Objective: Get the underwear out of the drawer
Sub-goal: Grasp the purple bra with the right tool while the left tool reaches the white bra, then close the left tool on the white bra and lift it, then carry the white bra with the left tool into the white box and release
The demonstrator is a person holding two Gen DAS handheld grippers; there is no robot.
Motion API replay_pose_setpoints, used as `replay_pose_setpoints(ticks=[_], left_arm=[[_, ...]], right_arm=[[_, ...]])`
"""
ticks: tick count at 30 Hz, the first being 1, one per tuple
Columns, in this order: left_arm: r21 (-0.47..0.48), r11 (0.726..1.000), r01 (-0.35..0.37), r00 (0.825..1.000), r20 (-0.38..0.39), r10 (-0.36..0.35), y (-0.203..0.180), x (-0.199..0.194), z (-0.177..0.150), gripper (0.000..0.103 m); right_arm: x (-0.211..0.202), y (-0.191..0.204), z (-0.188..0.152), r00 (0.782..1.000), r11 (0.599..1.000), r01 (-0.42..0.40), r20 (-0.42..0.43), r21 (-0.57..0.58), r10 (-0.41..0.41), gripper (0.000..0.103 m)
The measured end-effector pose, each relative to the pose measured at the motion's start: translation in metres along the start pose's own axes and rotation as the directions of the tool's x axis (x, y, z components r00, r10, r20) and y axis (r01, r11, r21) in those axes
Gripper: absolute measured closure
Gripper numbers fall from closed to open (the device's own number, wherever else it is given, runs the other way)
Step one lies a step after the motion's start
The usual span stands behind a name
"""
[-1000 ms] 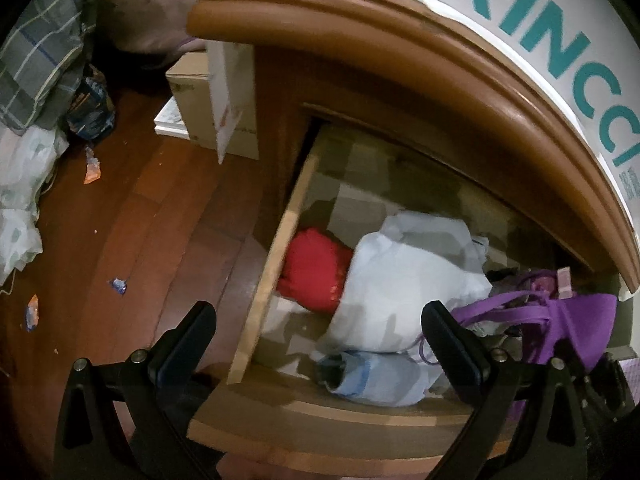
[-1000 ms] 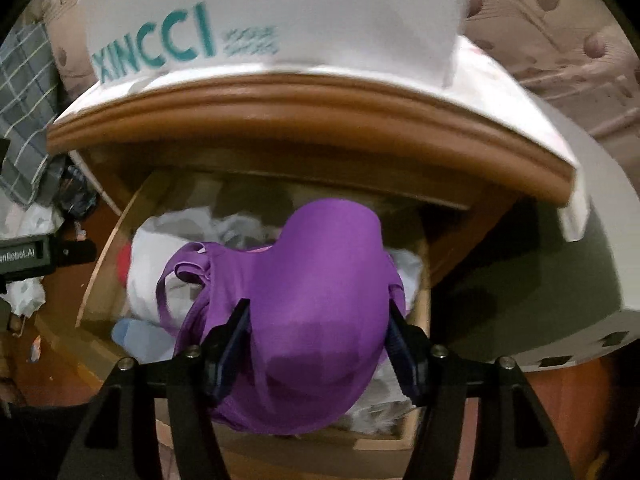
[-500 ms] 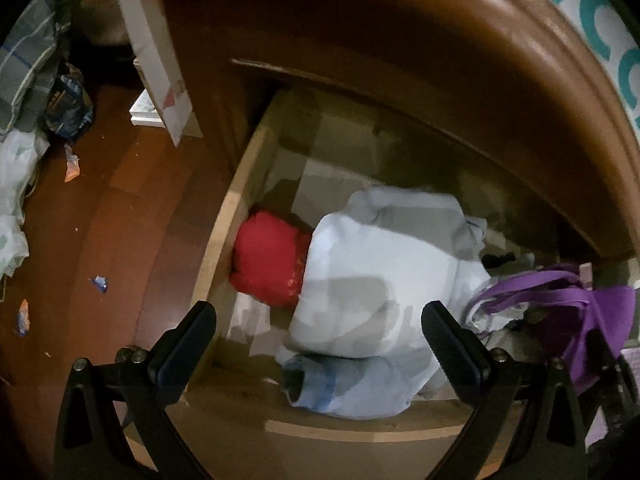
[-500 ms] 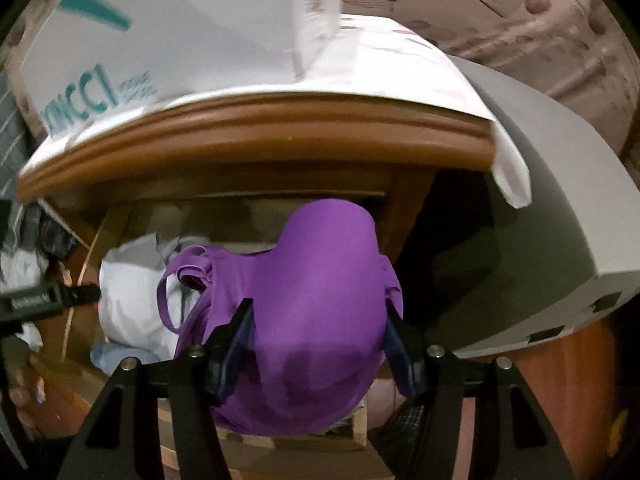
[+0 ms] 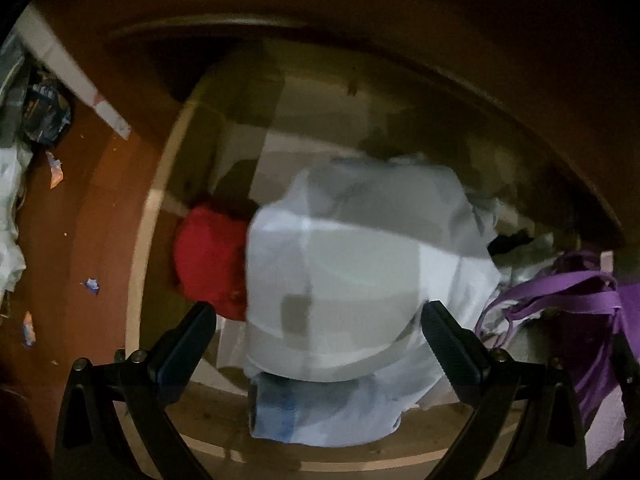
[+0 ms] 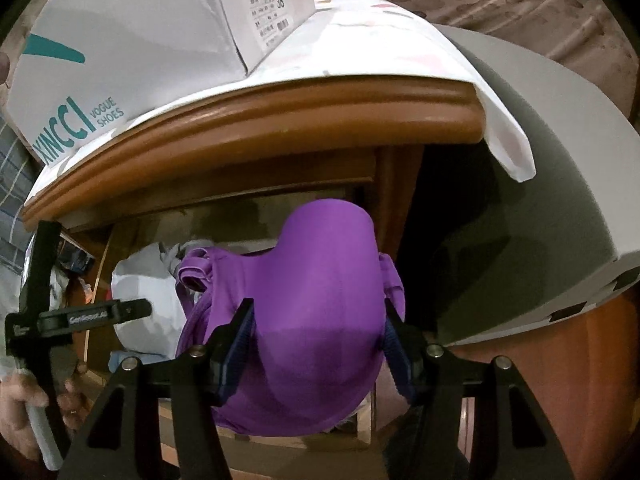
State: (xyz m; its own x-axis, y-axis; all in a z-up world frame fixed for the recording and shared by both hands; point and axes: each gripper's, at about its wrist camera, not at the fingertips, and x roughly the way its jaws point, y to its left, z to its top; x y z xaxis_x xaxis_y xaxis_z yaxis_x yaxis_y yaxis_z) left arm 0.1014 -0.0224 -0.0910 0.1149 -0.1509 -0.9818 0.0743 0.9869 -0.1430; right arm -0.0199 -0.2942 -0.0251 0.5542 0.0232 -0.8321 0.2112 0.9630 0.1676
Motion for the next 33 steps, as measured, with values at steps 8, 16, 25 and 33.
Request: replay_pose_setpoints(ticks=[8, 16, 25, 33], left_arm=[[0.013, 0.999, -0.051, 0.997, -0.053, 0.052, -0.010, 0.013, 0.003, 0.050], [0.016, 0.999, 0.038, 0.999, 0.018, -0.038, -0.007, -0.015, -0.011, 0.092], [0.104, 0.994, 0.014, 0.988, 0.149, -0.030, -0.007, -0.071, -0.035, 0.093], [0.163, 0.987, 0.000, 0.971, 0.236, -0.039, 0.001, -0.122, -0.053, 0.093]], right_arm=[[0.002, 0.005, -0.001, 0.999, 1.000, -0.026, -0.026, -0.005, 0.026, 0.042], [0.002, 0.003, -0.001, 0.999, 0.999, -0.040, -0.034, 0.005, 0.040, 0.042], [0.004, 0.004, 0.001, 0.999, 0.999, -0.039, -0.038, -0.004, 0.039, 0.042], [0.006, 0.005, 0.000, 0.999, 0.999, -0.036, -0.042, -0.013, 0.035, 0.042]])
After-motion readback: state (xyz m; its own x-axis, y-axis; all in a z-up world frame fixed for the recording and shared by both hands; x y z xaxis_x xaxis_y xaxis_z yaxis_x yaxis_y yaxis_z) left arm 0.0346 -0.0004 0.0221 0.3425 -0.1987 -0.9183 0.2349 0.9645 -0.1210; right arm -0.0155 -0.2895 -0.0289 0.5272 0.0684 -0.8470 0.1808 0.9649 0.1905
